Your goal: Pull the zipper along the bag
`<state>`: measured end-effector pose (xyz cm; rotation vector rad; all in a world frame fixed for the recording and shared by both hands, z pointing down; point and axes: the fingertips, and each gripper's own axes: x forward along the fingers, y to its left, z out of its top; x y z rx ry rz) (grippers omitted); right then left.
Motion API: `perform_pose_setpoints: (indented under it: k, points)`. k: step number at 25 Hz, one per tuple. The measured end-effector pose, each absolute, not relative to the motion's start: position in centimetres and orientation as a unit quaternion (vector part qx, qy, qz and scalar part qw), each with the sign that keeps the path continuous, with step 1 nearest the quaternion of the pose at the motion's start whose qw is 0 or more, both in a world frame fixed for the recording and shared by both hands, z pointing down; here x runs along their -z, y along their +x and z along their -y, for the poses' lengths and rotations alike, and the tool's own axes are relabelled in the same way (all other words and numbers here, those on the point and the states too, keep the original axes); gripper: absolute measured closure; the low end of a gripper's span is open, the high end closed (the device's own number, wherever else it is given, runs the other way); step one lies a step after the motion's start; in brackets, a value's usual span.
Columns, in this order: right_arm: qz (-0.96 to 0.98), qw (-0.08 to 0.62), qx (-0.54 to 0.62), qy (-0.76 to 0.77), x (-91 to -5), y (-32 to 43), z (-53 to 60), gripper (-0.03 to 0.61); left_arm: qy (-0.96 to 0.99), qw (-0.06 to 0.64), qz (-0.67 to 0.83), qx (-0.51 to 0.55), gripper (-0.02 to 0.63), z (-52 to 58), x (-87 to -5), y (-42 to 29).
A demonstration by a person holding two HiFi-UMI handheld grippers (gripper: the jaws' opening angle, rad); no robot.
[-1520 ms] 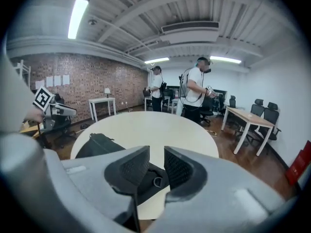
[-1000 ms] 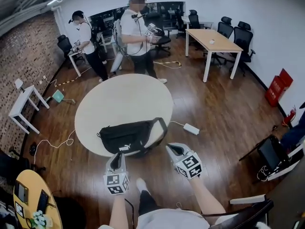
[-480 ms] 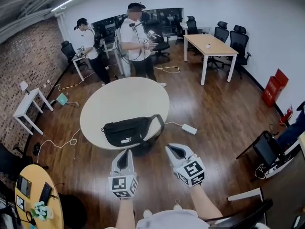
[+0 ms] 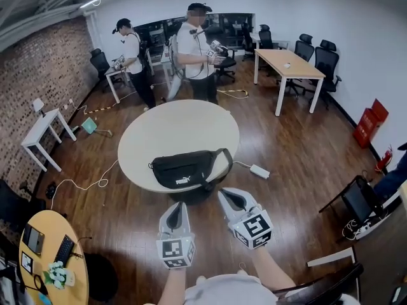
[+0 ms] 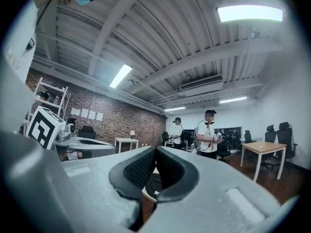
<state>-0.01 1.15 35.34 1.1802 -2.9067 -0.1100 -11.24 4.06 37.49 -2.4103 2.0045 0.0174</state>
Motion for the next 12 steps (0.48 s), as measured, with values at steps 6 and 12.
perform_pose_setpoints:
  k: [6, 12]
  points:
    - [0.927, 0.000, 0.044, 0.372, -35.3, -2.2, -2.1, 0.588, -0.759, 0.019, -0.650, -0.042, 0.597, -5.3, -36.4, -14.1]
    - [0.924, 0.005, 0.041, 0.381, -35.4, -3.5, -2.3, 0.588, -0.755, 0.013, -0.655, -0.040, 0.595, -6.0, -36.8, -16.8]
